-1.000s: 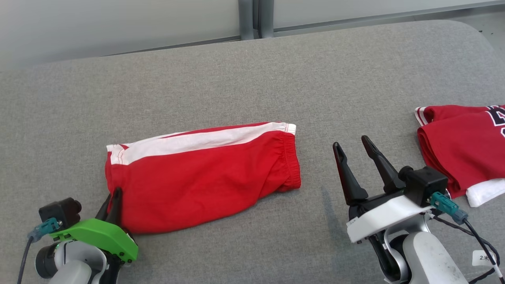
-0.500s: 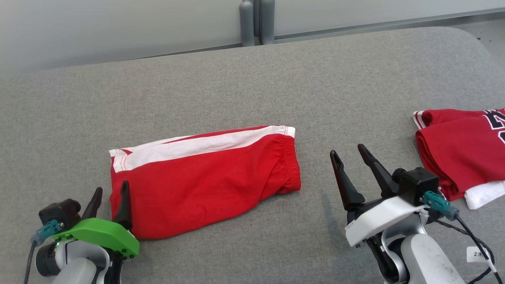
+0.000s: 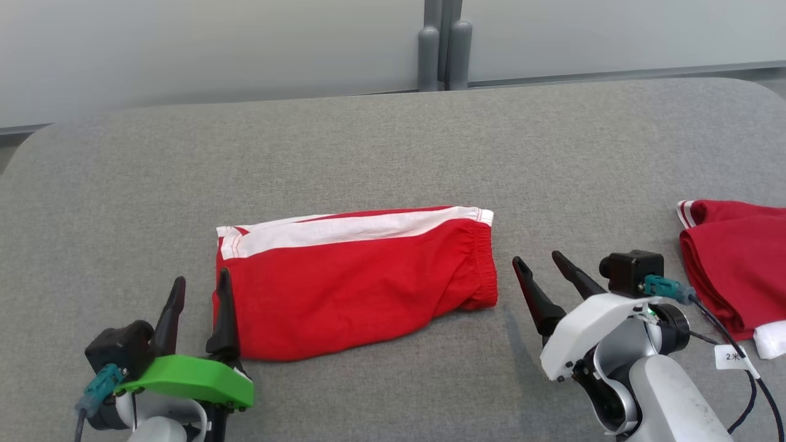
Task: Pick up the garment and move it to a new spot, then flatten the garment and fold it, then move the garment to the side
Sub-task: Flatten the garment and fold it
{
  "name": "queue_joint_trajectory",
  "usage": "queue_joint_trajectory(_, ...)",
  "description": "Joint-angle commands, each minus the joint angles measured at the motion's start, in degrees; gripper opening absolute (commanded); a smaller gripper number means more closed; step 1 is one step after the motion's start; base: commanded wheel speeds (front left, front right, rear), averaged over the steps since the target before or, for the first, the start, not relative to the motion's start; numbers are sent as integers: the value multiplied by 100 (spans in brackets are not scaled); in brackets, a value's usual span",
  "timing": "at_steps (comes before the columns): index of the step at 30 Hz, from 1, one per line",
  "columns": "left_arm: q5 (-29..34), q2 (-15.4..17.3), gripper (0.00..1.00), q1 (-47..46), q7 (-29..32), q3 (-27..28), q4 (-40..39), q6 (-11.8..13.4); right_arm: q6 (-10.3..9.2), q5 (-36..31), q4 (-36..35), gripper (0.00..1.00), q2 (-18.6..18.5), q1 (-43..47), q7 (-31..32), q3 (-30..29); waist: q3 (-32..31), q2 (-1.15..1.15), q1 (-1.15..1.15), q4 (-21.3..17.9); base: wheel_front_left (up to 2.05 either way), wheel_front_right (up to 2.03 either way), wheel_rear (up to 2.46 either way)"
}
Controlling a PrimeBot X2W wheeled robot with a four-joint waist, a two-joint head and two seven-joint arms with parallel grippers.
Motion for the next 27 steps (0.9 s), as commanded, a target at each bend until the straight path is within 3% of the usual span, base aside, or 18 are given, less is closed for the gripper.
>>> queue_joint_trajectory(1,75,-90,100,178,-13,45,-119,21,0,65,99,100,-14,-109,162,-46,-113,33,0,220,0,0,0)
queue_joint_trajectory(7,260,-282,100,440,-16,68,-503,-21,0,374,640,100,-13,-428,727,-227,-160,33,0,556,0,0,0)
queue_joint_trajectory(14,418,-400,100,523,-15,66,-816,-41,0,298,1483,100,-17,-912,1176,-335,-133,33,0,838,0,0,0)
queue_joint_trajectory(27,568,-489,100,622,-16,88,-944,-84,0,744,2679,100,-16,-1434,1632,-401,-160,33,0,1043,0,0,0)
